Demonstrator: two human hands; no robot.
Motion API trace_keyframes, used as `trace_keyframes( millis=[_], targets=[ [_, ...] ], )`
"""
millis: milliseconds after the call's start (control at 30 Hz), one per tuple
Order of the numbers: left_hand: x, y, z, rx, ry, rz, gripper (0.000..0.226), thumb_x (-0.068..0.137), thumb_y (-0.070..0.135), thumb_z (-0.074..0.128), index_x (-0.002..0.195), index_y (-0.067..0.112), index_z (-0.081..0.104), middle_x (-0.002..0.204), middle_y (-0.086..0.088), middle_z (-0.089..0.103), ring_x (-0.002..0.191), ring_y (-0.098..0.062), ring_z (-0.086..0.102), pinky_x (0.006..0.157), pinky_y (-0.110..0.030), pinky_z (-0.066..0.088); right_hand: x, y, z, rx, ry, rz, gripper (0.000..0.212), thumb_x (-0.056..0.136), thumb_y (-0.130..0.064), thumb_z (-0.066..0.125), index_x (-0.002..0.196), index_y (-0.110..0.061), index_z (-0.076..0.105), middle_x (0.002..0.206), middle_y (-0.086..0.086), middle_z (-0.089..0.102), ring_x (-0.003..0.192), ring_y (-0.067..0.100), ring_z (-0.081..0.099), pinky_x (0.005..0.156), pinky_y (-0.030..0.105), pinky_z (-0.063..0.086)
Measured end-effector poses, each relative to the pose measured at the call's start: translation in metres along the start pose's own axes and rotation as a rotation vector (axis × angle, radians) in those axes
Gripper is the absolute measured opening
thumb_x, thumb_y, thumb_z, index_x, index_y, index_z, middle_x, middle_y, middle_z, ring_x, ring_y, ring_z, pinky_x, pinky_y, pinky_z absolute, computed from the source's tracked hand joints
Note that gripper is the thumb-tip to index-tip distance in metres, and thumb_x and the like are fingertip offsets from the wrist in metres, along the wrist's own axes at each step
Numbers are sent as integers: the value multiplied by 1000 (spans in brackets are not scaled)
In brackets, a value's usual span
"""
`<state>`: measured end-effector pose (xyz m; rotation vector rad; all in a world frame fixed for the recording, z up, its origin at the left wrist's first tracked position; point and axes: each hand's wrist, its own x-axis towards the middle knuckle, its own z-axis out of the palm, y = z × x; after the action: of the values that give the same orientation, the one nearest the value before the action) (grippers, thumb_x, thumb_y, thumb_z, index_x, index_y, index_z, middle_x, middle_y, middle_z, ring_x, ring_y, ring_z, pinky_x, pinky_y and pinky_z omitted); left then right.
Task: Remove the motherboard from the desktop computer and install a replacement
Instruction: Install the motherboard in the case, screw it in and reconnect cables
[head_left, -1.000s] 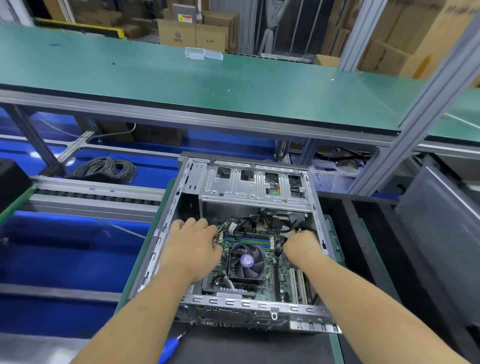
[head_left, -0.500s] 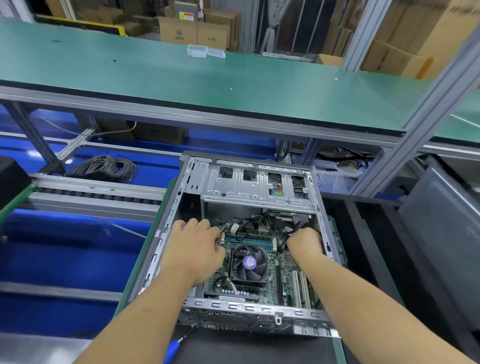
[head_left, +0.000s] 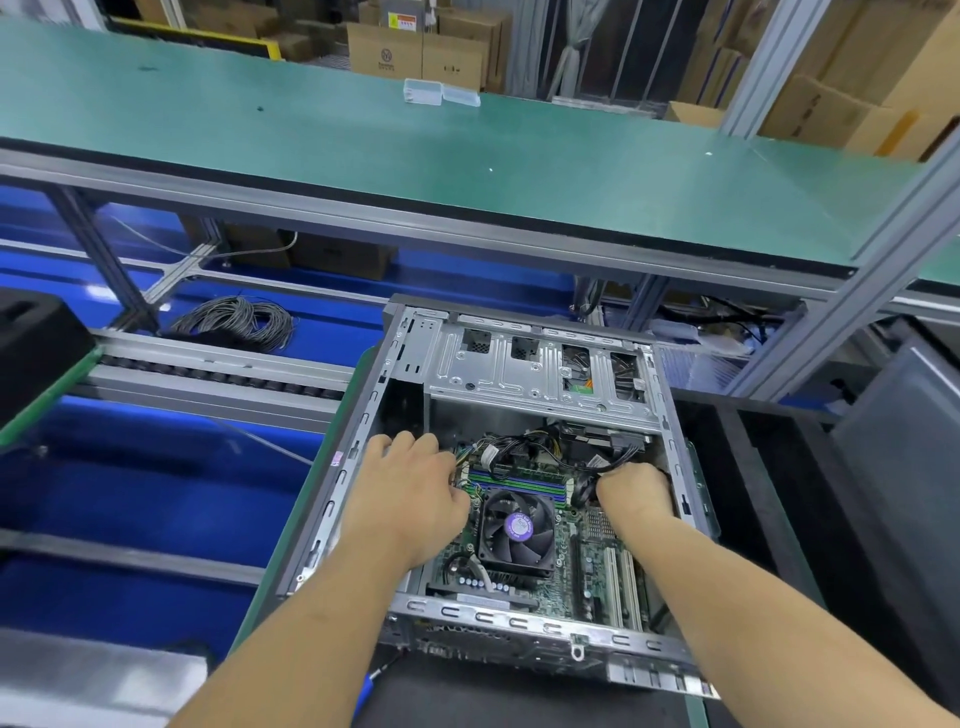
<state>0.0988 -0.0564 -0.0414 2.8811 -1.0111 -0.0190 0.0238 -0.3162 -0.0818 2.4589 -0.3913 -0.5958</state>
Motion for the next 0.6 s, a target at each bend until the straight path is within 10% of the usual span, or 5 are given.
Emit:
trace_keyframes(
  millis=[600],
  targets=[
    [-2, 2, -4, -1, -24, 17, 42, 85, 43, 26, 101, 28, 62, 100, 7, 51, 96, -18, 42, 104, -41, 30, -4, 5, -2, 42, -12, -16, 32, 89, 1, 54, 113, -15, 68, 110, 3, 70, 104, 26, 66, 76, 32, 51]
  ],
)
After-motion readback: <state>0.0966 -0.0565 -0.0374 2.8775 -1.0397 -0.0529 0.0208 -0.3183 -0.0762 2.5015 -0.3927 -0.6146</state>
